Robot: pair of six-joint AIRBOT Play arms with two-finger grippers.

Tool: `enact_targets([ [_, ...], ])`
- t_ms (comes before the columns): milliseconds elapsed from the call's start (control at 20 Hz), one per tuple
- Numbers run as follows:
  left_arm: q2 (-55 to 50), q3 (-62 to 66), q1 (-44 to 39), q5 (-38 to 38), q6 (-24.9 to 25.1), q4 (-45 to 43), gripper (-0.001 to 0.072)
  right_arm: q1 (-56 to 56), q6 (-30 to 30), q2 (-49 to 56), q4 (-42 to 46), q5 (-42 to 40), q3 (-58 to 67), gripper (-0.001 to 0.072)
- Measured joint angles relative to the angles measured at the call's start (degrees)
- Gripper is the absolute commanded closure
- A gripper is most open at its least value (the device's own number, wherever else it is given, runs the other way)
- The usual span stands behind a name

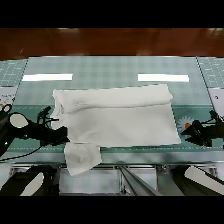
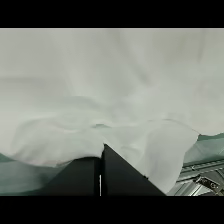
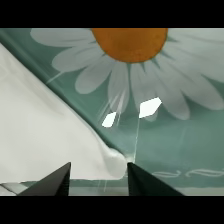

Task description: Fold the shirts.

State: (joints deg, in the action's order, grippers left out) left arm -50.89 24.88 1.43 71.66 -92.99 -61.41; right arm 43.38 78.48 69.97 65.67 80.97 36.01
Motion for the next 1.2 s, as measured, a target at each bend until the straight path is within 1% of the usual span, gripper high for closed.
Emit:
enact_targets([
  [350, 0.0, 0.0, 0.0, -1.33, -0.02, 1.55, 0.0688, -0.46, -1.73, 2.86, -2.43, -0.48, -0.04, 0.0303],
  [600, 0.0, 0.0, 0.0, -1.95, -0.02, 2.58, 0.0688, -6.62, -1.57, 4.98, -1.68, -1.9, -0.02, 0.0303],
  [650, 0.0, 0.0, 0.0, -2.03, -0.02, 2.73, 0.0688, -8.02, -1.36, 5.22, -2.05, -2.23, -0.02, 0.032],
  [700, 0.0, 0.0, 0.0, -2.27, -0.02, 2.78, 0.0688, -9.16, -1.27, 5.29, -2.25, -2.71, 0.0, 0.0455],
  [750, 0.0, 0.0, 0.0, -2.25, -0.02, 2.8, 0.0688, -10.21, -1.31, 5.46, -2.54, -3.91, -0.04, 0.0653],
  [800, 0.0, 0.0, 0.0, -2.27, -0.02, 2.93, 0.0688, -11.1, -1.68, 5.51, -2.54, -4.9, -0.04, 0.0684],
  [1000, 0.0, 0.83, 1.16, -1.66, 1.29, 3.02, 0.0688, -12.15, -4.96, 5.62, -4.68, -3.98, 0.96, 0.0684],
  [1200, -0.2, 4.24, 5.6, -1.4, 4.13, 3.15, 0.0688, -11.8, -6.49, 5.62, -6.12, -2.03, 5.35, 0.0684],
])
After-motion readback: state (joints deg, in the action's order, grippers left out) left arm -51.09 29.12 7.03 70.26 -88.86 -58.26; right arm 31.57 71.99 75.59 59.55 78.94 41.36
